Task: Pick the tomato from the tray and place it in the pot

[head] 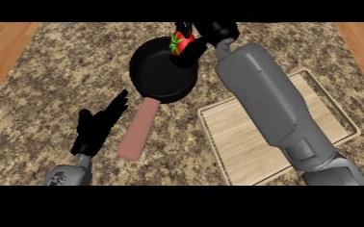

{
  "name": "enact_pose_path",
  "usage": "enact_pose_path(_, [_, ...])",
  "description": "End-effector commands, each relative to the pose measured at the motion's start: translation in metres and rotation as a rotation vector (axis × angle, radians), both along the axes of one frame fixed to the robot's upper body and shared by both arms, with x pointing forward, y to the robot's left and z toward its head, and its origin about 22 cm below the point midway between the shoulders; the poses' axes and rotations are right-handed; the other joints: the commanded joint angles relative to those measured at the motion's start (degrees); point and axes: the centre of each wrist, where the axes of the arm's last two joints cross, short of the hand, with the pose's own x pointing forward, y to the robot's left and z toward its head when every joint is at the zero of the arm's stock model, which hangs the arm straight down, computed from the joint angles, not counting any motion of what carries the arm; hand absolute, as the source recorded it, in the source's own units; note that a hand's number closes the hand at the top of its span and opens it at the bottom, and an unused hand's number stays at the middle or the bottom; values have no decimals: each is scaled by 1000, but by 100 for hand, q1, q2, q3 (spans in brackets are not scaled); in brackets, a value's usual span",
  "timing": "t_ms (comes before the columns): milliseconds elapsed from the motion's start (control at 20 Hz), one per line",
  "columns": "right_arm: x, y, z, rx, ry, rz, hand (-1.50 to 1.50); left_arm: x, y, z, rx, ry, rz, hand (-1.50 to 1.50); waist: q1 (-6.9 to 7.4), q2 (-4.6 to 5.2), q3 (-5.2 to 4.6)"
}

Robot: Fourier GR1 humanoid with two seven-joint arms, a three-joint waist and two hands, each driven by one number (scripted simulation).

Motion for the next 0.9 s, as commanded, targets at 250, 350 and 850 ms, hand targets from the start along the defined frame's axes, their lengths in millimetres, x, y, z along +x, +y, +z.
enact_pose_path(250, [2, 66, -13, -469, -89, -102, 150, 0, -7, 0, -15, 4, -34, 0, 166, 36, -9])
enact_pose_path(350, [5, 68, -16, -518, -67, -104, 150, 7, 6, -10, -11, -21, -29, 0, 186, 69, -14])
enact_pose_path(850, [16, 57, -38, -667, 375, -203, -150, 8, -16, -5, 8, -13, -64, 0, 434, 84, -11])
